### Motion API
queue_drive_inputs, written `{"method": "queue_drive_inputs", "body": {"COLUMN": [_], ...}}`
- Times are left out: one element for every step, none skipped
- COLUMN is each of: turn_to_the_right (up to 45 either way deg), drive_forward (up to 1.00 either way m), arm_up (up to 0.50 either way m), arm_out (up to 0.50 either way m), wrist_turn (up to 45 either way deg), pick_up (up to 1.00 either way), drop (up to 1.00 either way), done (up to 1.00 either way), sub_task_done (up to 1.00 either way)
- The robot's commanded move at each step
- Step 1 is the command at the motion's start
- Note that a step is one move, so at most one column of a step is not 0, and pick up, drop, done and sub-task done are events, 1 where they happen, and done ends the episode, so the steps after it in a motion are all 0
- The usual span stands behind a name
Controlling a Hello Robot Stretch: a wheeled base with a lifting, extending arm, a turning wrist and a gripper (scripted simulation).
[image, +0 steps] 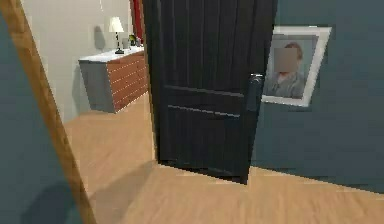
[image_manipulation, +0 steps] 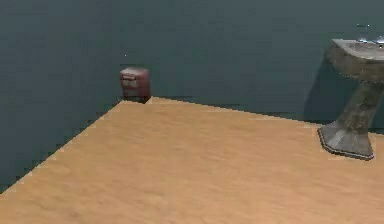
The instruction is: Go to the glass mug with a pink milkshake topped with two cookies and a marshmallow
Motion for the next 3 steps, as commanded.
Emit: {"method": "queue_drive_inputs", "body": {"turn_to_the_right": [0.0,-45.0,-6.0], "drive_forward": [0.95,0.0,0.0], "arm_up": [0.0,0.0,0.0], "arm_out": [0.0,0.0,0.0], "wrist_turn": [0.0,0.0,0.0], "pick_up": [0.0,0.0,0.0], "drop": [0.0,0.0,0.0], "done": [0.0,0.0,0.0], "sub_task_done": [0.0,0.0,0.0]}}
